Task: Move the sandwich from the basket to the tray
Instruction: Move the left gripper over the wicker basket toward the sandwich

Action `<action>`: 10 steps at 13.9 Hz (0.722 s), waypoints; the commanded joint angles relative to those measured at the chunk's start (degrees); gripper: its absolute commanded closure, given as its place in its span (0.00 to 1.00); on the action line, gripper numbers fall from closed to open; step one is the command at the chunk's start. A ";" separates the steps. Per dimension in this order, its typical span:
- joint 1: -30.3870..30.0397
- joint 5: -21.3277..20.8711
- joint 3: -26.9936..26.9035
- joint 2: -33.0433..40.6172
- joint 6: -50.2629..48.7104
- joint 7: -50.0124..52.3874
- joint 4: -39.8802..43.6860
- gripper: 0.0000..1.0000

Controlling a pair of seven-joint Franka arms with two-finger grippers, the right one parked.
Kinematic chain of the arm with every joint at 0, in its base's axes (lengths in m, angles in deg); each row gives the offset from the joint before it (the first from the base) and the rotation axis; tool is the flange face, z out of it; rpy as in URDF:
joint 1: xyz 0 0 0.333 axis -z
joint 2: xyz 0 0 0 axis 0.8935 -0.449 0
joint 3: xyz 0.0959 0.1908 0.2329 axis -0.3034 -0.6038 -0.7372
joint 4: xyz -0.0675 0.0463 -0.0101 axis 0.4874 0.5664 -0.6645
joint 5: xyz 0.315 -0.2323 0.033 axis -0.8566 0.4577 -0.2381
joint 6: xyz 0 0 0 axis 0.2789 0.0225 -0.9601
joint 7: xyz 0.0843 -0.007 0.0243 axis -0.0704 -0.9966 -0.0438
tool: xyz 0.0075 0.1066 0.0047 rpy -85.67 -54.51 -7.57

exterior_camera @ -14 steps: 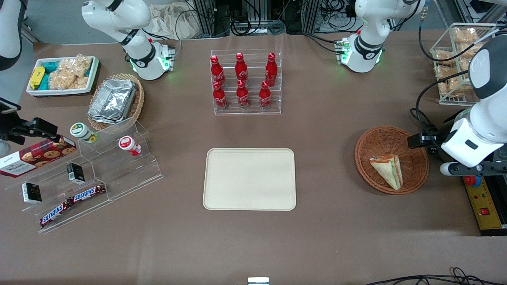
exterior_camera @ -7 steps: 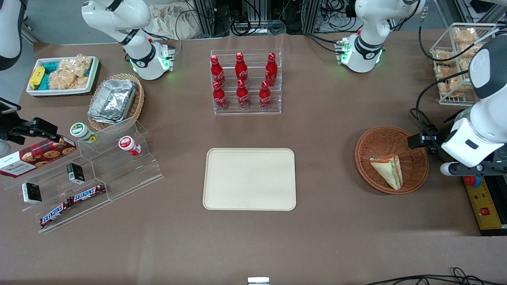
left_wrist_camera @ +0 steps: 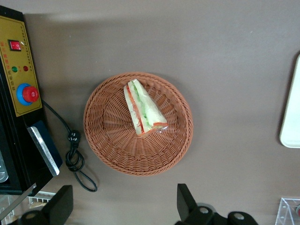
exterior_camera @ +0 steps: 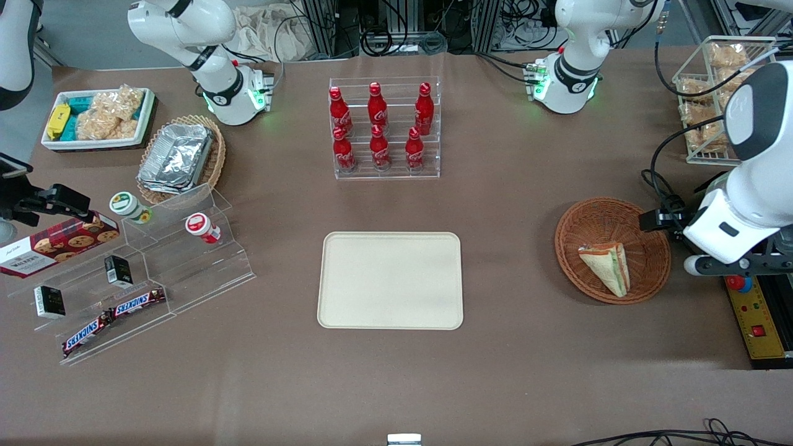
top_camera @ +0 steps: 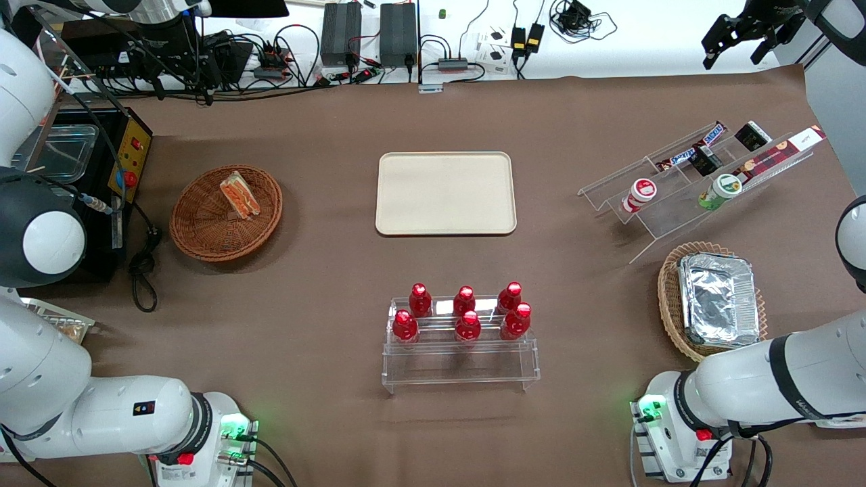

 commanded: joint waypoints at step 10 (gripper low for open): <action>-5.19 1.48 -0.54 0.28 17.22 1.41 -21.73 0.02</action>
